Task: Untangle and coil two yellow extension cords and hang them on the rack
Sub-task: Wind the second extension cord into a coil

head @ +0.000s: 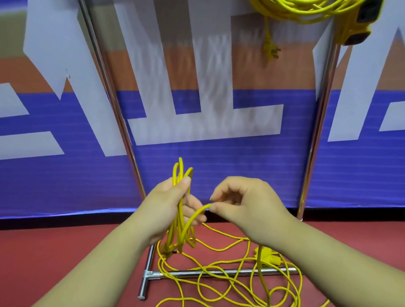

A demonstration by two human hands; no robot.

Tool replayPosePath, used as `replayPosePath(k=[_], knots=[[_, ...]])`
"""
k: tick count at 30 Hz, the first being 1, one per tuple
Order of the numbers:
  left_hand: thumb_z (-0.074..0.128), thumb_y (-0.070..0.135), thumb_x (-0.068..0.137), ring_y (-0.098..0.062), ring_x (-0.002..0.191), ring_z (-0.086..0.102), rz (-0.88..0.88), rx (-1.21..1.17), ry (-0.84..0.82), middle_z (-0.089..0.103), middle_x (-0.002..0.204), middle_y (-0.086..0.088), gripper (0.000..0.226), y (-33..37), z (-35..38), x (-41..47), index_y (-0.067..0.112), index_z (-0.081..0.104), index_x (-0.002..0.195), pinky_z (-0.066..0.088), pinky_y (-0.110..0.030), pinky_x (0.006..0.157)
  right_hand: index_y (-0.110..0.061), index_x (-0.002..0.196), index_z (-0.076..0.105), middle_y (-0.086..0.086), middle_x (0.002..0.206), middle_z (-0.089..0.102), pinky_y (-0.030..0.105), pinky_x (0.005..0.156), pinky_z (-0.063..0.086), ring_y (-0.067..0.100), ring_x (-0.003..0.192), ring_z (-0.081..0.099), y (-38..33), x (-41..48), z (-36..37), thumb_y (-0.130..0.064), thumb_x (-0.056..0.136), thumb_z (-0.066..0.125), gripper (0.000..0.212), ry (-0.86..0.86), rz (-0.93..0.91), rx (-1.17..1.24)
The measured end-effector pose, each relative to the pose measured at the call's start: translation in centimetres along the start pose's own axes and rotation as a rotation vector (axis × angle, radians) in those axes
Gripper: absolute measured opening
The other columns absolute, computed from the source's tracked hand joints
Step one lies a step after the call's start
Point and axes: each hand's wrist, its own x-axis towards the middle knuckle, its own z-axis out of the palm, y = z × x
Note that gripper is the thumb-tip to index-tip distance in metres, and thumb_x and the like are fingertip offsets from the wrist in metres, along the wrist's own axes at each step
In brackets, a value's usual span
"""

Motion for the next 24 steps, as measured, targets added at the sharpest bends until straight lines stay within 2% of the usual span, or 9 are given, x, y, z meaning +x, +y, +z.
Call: replayPosePath(k=[3, 6, 8, 11, 14, 17, 19, 22, 24], knots=[[0.042, 0.033, 0.106, -0.025, 0.044, 0.054, -0.002, 0.098, -0.091, 0.058, 0.062, -0.017, 0.031, 0.0, 0.6, -0.5, 0.007, 0.046, 0.09, 0.049, -0.031, 0.049, -0.028, 0.076, 0.067, -0.022, 0.058, 0.06, 0.012, 0.057, 0.037, 0.001, 0.056, 0.054, 0.2, 0.3, -0.2, -0.02, 0.079, 0.082, 0.018, 0.045, 0.007, -0.004], [0.044, 0.033, 0.105, -0.014, 0.04, 0.03, 0.012, 0.063, -0.099, 0.04, 0.054, -0.005, 0.032, 0.6, 0.8, -0.7, 0.014, 0.041, 0.08, 0.031, -0.021, 0.041, -0.025, 0.078, 0.062, -0.019, 0.062, 0.063, 0.023, 0.056, 0.045, 0.006, 0.054, 0.056, 0.5, 0.3, -0.4, -0.02, 0.082, 0.081, 0.02, -0.014, 0.042, 0.048], [0.045, 0.034, 0.104, -0.01, 0.04, 0.025, 0.022, -0.038, -0.054, 0.033, 0.053, -0.001, 0.03, 1.4, 0.3, -0.5, 0.018, 0.039, 0.079, 0.024, -0.017, 0.037, -0.019, 0.086, 0.057, -0.003, 0.068, 0.067, 0.032, 0.061, 0.051, 0.018, 0.061, 0.064, 0.8, 0.2, -0.8, -0.013, 0.088, 0.074, 0.019, -0.13, 0.082, 0.162], [0.047, 0.035, 0.103, -0.005, 0.037, 0.024, 0.013, -0.24, 0.005, 0.029, 0.052, 0.002, 0.03, 2.6, -1.7, -0.2, 0.021, 0.043, 0.077, 0.021, -0.014, 0.034, -0.013, 0.094, 0.052, 0.024, 0.086, 0.069, 0.035, 0.073, 0.054, 0.024, 0.076, 0.068, 1.4, 0.0, -2.0, 0.001, 0.093, 0.064, 0.019, -0.282, 0.151, 0.343], [0.05, 0.036, 0.1, -0.007, 0.036, 0.027, 0.003, -0.259, -0.004, 0.037, 0.051, -0.001, 0.028, 2.9, -3.5, -0.2, 0.019, 0.044, 0.078, 0.023, -0.016, 0.035, -0.011, 0.098, 0.057, 0.018, 0.088, 0.068, 0.036, 0.078, 0.055, 0.025, 0.08, 0.068, 1.9, 0.1, -3.0, 0.002, 0.093, 0.063, 0.015, -0.272, 0.203, 0.362], [0.047, 0.03, 0.103, -0.018, 0.04, 0.05, -0.036, -0.05, -0.009, 0.063, 0.067, -0.021, 0.027, 2.3, -3.9, -0.4, 0.014, 0.044, 0.081, 0.043, -0.023, 0.037, -0.012, 0.095, 0.065, 0.014, 0.083, 0.068, 0.027, 0.071, 0.053, 0.02, 0.075, 0.068, 2.0, 0.4, -3.2, 0.0, 0.091, 0.066, 0.012, -0.212, 0.178, 0.284], [0.045, 0.026, 0.105, -0.031, 0.06, 0.069, -0.099, -0.006, -0.036, 0.069, 0.09, -0.034, 0.025, 1.8, -3.6, -0.4, 0.011, 0.046, 0.084, 0.059, -0.035, 0.052, -0.012, 0.094, 0.069, 0.016, 0.08, 0.07, 0.03, 0.07, 0.052, 0.017, 0.072, 0.066, 1.7, 0.5, -3.2, -0.003, 0.09, 0.068, 0.01, -0.226, 0.146, 0.213], [0.043, 0.025, 0.105, -0.04, 0.084, 0.074, -0.165, 0.009, -0.108, 0.068, 0.104, -0.036, 0.02, 1.2, -3.0, -0.4, 0.011, 0.049, 0.093, 0.06, -0.045, 0.074, -0.016, 0.09, 0.071, 0.016, 0.082, 0.073, 0.037, 0.073, 0.054, 0.015, 0.07, 0.066, 1.0, 0.5, -2.7, -0.006, 0.088, 0.072, 0.009, -0.28, 0.105, 0.149], [0.044, 0.026, 0.105, -0.041, 0.088, 0.073, -0.181, 0.012, -0.14, 0.069, 0.106, -0.035, 0.021, 0.9, -2.6, -0.3, 0.011, 0.049, 0.091, 0.06, -0.045, 0.077, -0.018, 0.089, 0.072, 0.008, 0.079, 0.073, 0.034, 0.072, 0.054, 0.01, 0.069, 0.065, 0.7, 0.6, -2.2, -0.009, 0.087, 0.073, 0.009, -0.304, 0.072, 0.085]])
